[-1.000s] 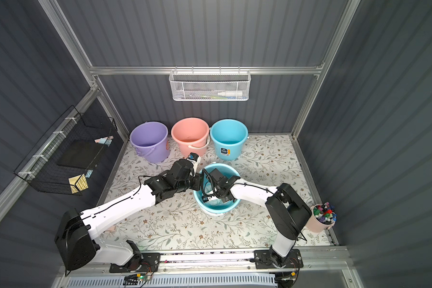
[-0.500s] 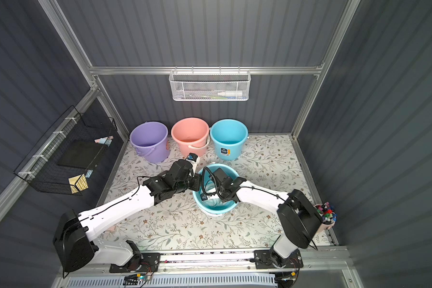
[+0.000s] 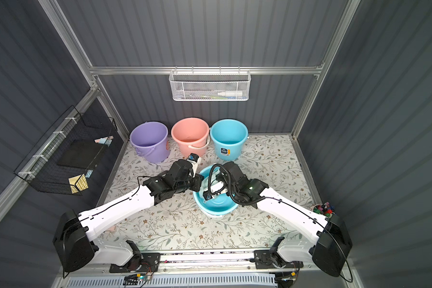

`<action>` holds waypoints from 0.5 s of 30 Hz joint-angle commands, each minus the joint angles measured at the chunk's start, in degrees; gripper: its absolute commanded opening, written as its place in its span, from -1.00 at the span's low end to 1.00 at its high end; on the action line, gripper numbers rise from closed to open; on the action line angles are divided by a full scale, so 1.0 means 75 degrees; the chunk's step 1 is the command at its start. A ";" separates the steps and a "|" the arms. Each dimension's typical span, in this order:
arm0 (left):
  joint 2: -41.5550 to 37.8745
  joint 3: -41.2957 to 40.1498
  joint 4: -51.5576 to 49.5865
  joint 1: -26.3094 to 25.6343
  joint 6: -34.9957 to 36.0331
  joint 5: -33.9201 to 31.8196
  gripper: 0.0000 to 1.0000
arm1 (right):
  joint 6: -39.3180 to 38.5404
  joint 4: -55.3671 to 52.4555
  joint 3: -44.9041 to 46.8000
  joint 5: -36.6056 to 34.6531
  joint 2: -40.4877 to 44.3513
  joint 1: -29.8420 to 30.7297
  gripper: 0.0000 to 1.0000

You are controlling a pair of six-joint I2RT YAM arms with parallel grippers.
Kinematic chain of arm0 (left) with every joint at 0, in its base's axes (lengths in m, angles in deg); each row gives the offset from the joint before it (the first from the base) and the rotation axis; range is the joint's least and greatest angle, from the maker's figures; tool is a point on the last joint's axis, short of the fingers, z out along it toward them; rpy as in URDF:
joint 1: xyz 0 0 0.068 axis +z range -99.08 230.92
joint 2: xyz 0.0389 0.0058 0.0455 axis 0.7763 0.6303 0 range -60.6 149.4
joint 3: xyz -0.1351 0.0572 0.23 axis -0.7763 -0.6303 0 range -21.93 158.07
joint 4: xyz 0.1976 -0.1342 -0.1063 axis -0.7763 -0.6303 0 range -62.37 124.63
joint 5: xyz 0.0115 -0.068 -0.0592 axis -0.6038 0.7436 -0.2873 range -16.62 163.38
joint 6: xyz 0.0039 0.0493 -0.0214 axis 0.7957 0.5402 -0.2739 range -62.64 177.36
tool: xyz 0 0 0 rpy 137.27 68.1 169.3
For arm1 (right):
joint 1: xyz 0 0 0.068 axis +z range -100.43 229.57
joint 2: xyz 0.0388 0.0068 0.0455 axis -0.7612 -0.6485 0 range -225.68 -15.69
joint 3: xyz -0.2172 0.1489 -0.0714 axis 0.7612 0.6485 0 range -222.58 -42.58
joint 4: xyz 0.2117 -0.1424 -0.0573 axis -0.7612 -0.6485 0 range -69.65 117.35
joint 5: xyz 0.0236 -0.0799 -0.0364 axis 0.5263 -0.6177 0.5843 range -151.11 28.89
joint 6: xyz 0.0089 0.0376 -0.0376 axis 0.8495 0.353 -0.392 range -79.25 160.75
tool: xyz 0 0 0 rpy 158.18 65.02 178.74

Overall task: Wipe the inside of the bucket with a cloth
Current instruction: Wipe the dirt from the inside of the bucket.

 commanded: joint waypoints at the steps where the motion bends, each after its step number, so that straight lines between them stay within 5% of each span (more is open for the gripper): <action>1: -0.0180 -0.0013 0.0276 -0.0037 0.0168 0.0235 -1.00 | -0.0846 0.0671 -0.0496 0.0431 -0.0327 0.0052 -1.00; 9: -0.0247 -0.0060 0.0271 -0.0048 0.0166 0.0484 -1.00 | -0.1290 0.2154 -0.0905 -0.0172 -0.1136 0.0088 -1.00; 15: -0.0364 -0.0013 0.0133 -0.0047 0.0184 0.0321 -1.00 | -0.1055 0.1128 -0.1197 -0.1142 -0.1081 0.0077 -1.00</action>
